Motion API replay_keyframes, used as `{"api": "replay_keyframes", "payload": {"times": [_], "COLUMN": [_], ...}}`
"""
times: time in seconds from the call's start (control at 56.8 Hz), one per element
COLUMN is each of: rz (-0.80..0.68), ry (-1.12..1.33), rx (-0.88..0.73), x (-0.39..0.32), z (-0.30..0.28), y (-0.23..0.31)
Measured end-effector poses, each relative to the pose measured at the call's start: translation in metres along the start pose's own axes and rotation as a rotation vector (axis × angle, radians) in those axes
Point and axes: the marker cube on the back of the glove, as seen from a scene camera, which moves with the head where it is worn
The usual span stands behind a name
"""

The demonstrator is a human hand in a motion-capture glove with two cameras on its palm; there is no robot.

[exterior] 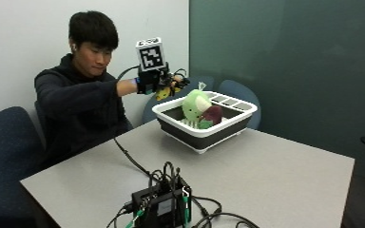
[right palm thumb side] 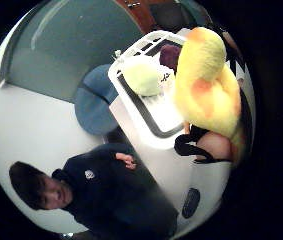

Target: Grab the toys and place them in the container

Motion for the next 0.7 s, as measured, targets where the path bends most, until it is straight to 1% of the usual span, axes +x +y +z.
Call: {"api": "replay_keyframes", "payload": {"times": [0.141,0.211,0.264,0.317,0.37,0.405,0.476,0.511,0.528,0.581,0.616,0.669,0.705], "rz": [-0.018,0.000,0.040,0.044,0.044,0.074,0.199,0.209,0.188,0.079,0.044,0.047,0.097], "ry": [0.093,0.131,0.184,0.154,0.050,-0.036,-0.177,-0.210,-0.214,-0.201,-0.184,-0.095,0.027], "rx": [-0.059,-0.137,-0.231,-0.322,-0.347,-0.312,-0.162,-0.088,-0.052,0.069,0.153,0.281,0.383], "x": [-0.019,-0.020,-0.013,-0.008,0.002,0.015,0.071,0.087,0.088,0.080,0.085,0.109,0.135], "z": [0.029,0.038,0.041,0.038,0.024,0.010,-0.033,-0.047,-0.050,-0.053,-0.057,-0.060,-0.060], "y": [-0.024,-0.027,-0.025,-0.019,-0.010,-0.006,-0.003,0.006,0.015,0.054,0.077,0.103,0.114]}}
